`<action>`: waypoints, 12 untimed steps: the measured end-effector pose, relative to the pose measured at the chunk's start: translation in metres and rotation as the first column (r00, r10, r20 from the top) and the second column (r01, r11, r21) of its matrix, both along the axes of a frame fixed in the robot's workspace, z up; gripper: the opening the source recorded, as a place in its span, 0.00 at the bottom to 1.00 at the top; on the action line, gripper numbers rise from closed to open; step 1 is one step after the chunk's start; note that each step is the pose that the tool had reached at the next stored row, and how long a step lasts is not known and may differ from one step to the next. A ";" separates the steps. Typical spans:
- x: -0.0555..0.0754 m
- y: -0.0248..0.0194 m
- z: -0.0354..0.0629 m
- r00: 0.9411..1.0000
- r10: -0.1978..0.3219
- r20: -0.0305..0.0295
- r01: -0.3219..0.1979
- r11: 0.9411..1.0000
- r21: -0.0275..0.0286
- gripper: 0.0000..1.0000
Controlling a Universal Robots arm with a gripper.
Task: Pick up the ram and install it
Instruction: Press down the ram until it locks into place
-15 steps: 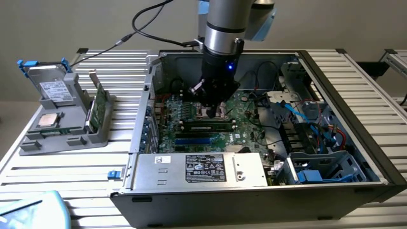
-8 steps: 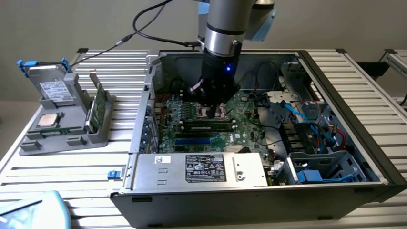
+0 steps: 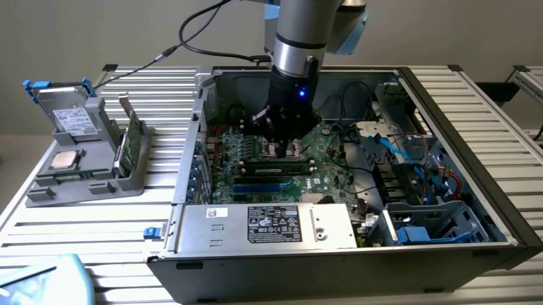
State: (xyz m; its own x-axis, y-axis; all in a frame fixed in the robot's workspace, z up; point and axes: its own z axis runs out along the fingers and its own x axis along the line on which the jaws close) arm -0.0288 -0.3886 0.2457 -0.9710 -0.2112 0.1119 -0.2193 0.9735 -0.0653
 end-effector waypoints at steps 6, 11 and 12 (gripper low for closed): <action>0.000 0.0000 -0.0005 0.998 -0.061 0.015 0.061 0.998 -0.010 0.11; 0.000 0.0000 -0.0004 0.994 -0.107 0.031 0.108 0.994 -0.019 0.11; 0.000 0.0000 -0.0004 0.993 -0.116 0.034 0.117 0.993 -0.021 0.11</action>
State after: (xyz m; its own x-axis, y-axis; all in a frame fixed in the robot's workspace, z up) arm -0.0287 -0.3886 0.2453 -0.9921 -0.0939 0.0835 -0.1016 0.9905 -0.0931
